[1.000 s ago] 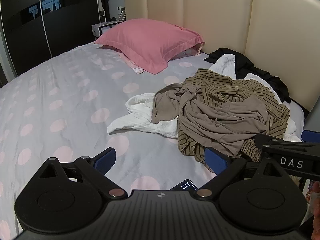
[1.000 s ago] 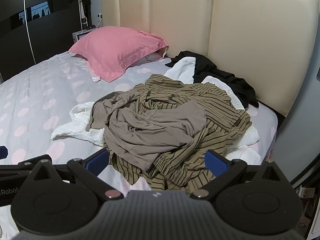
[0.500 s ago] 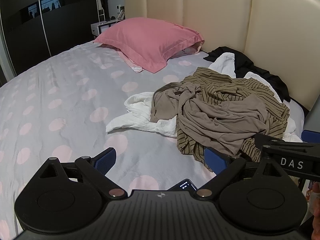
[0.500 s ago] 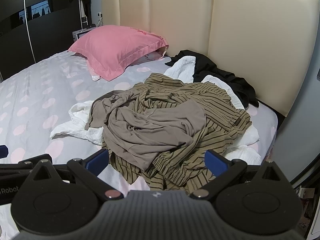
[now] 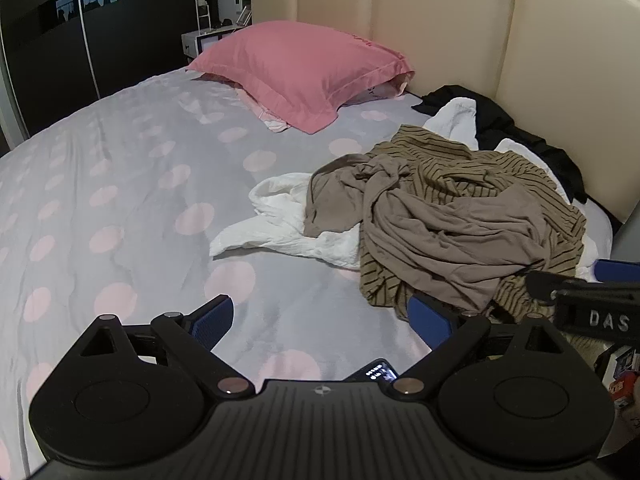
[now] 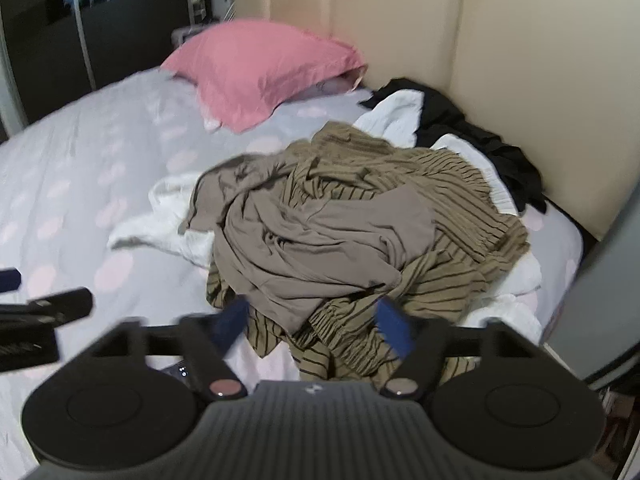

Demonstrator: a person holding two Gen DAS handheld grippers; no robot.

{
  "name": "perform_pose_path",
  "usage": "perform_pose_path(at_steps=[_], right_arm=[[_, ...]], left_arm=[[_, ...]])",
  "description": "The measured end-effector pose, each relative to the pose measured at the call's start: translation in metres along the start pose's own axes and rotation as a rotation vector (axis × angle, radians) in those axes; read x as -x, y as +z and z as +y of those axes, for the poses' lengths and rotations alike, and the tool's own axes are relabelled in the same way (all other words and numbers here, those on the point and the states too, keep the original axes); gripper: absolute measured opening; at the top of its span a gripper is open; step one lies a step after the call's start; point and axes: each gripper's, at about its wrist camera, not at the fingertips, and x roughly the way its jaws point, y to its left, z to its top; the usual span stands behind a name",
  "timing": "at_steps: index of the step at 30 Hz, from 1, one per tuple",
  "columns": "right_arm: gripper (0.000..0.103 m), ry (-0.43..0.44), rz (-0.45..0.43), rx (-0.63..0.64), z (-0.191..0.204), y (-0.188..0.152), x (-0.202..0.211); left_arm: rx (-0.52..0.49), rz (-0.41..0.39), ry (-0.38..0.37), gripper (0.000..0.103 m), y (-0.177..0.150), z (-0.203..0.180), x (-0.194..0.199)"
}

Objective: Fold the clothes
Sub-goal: 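Grasp the taupe garment from the pile with the right gripper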

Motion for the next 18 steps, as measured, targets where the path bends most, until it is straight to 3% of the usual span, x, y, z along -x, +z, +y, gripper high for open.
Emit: perform_pose_path(at_steps=[6,10,18], right_arm=[[0.063,0.049,0.011,0.12,-0.001,0.015,-0.043],[0.054,0.082,0.023,0.189,0.0,0.02,-0.076],[0.044,0.037,0.065,0.265,0.008,0.023,-0.121]], left_arm=[[0.017,0.025,0.026,0.095,-0.001,0.019,-0.011],[0.033,0.046,0.046,0.095,-0.007,0.035,-0.017],[0.07,0.085,0.081,0.095,-0.02,0.064,-0.025]])
